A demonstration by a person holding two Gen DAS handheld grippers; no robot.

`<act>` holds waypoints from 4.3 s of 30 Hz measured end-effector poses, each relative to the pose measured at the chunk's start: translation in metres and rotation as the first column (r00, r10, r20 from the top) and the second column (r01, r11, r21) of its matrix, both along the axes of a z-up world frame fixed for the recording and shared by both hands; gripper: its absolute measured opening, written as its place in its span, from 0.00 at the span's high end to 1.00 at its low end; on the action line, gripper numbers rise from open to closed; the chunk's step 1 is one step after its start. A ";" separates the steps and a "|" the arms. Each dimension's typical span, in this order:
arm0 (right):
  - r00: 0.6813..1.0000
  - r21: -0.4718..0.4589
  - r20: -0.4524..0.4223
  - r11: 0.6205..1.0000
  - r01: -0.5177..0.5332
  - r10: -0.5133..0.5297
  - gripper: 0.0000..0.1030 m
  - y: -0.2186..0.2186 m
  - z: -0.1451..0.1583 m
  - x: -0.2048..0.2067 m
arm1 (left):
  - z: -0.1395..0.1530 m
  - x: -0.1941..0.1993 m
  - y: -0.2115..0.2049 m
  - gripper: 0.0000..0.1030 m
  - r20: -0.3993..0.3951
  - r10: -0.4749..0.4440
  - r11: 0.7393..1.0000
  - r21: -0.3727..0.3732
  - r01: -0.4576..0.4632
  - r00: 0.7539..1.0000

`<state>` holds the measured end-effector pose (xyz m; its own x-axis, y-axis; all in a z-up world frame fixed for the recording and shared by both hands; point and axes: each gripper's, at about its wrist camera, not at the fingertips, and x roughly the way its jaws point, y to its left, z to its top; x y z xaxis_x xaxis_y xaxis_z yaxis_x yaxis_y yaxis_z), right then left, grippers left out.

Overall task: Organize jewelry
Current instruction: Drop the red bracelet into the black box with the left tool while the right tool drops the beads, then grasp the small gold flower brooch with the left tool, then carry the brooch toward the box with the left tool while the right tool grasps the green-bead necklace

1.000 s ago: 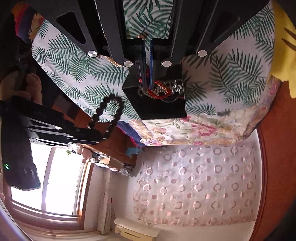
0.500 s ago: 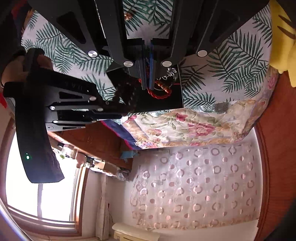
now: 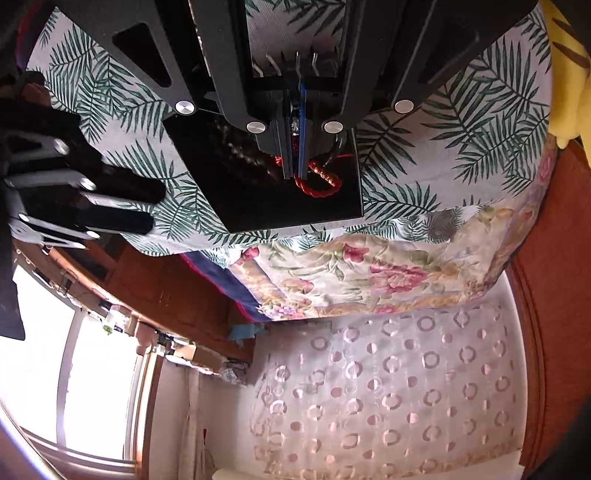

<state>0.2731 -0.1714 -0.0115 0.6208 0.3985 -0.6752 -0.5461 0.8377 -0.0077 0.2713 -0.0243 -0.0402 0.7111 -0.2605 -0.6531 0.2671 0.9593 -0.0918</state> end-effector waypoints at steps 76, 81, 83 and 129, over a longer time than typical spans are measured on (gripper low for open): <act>0.992 0.031 -0.125 1.000 0.006 -0.002 0.65 -0.046 -0.089 -0.149 | -0.070 -0.098 -0.040 0.88 -0.140 -0.141 0.982 0.110 0.156 0.980; 0.992 0.031 -0.124 0.999 0.006 -0.002 0.65 -0.046 -0.089 -0.150 | -0.070 -0.097 -0.045 0.88 -0.132 -0.153 0.978 0.122 0.170 0.979; 0.992 0.030 -0.124 1.000 0.006 -0.002 0.65 -0.046 -0.089 -0.150 | -0.070 -0.097 -0.046 0.88 -0.129 -0.153 0.978 0.124 0.169 0.980; 0.997 -0.067 0.034 0.996 -0.062 0.065 0.85 -0.032 -0.010 -0.131 | -0.015 -0.128 -0.008 0.88 0.030 -0.080 0.997 0.018 0.080 0.996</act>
